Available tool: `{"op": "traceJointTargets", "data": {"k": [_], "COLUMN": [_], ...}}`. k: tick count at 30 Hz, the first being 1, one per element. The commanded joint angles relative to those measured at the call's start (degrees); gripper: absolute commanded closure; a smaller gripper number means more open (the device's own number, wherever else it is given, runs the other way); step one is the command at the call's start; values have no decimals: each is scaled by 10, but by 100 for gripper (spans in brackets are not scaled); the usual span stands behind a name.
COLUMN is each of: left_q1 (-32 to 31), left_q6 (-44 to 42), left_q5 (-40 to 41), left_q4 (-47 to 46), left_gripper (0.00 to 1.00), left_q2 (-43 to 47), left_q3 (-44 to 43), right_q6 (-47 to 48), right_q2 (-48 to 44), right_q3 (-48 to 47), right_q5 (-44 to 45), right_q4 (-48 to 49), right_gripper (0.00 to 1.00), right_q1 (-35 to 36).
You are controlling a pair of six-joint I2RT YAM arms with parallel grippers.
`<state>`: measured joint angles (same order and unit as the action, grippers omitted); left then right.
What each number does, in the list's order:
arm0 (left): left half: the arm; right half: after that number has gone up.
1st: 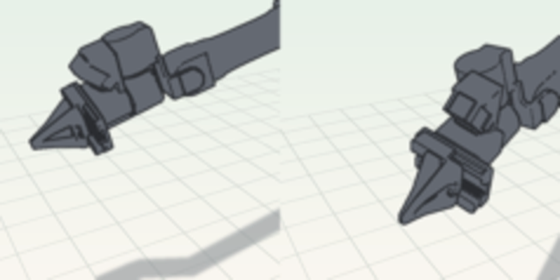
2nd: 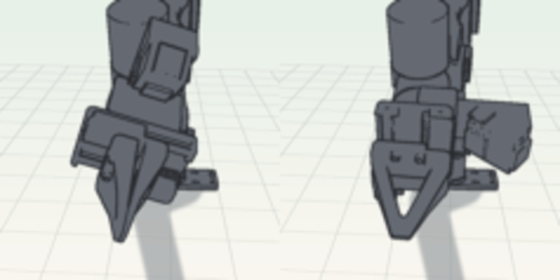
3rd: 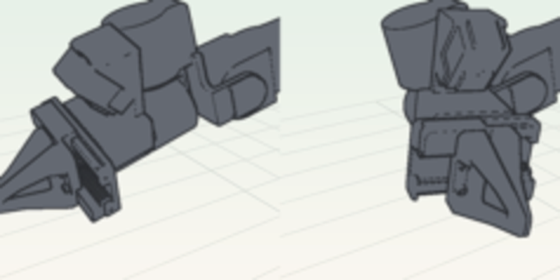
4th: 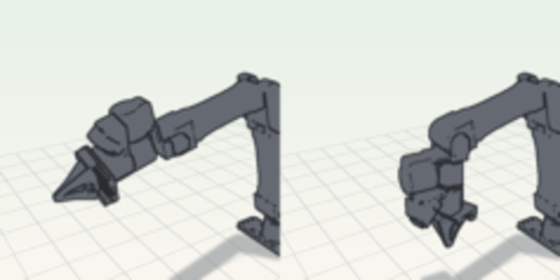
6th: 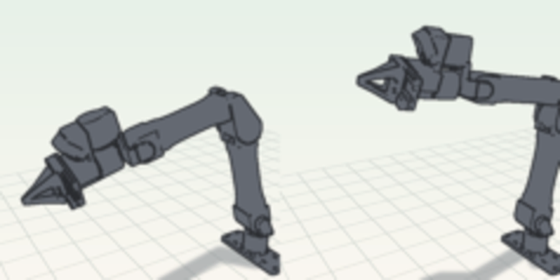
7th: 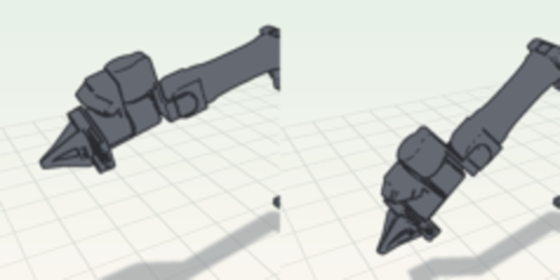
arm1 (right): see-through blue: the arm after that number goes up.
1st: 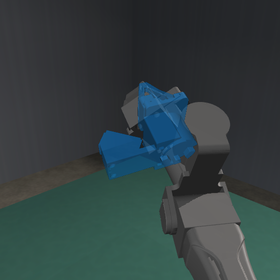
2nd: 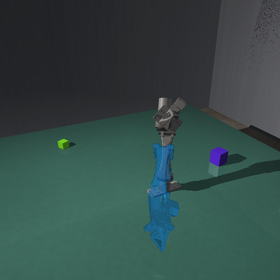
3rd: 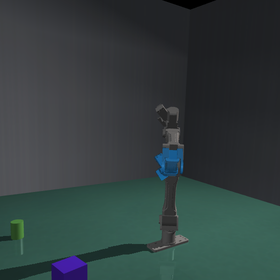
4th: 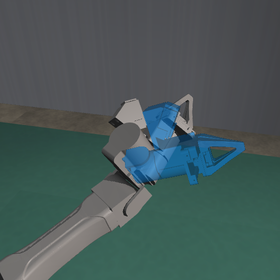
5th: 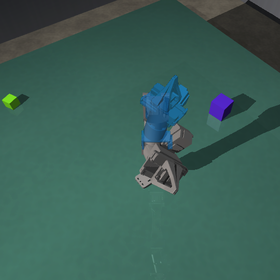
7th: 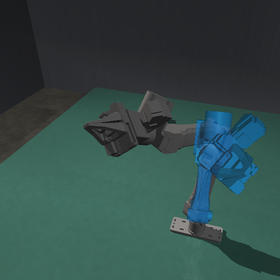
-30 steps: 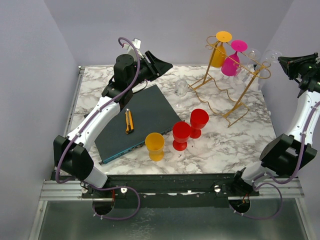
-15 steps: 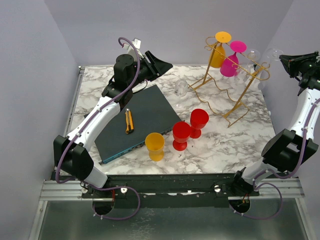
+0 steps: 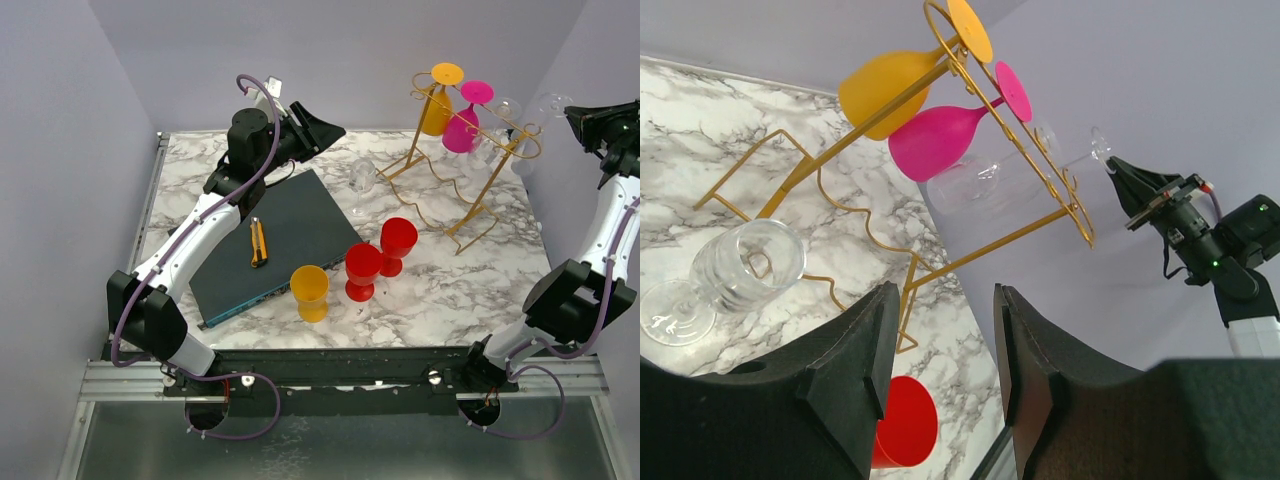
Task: Take the wine glass off the wine glass rack
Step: Pick up the wine glass from the wine rack.
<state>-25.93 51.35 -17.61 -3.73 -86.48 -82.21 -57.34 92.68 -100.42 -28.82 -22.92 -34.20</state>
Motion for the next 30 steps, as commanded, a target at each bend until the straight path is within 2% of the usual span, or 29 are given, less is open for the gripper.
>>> {"op": "traceJointTargets", "data": {"k": [1,12,18,24,30], "left_q1": [4,-1,-19,-70,-140], "left_q6": [-4,-17,-45,-101,-156], "left_q5": [-24,-78,-100,-90,-60], "left_q4": [3,-2,-2,-2,-38], "left_gripper": [52,51,48,37,26], "left_q2": [0,28,64,111,141], "left_q3": [-12,13,46,93,136], "right_q6": [37,109,147,154,153], "right_q2": [-27,-113,-192,-284,-329], "right_q3": [-53,-57,-36,33,46], "right_q5": [65,121,112,32,-77], "right_q4": [-38,-169,-249,-287,-338], "right_gripper": [100,100,100,100,100], "right_q1": [-5,-6,-6,-6,-5]}}
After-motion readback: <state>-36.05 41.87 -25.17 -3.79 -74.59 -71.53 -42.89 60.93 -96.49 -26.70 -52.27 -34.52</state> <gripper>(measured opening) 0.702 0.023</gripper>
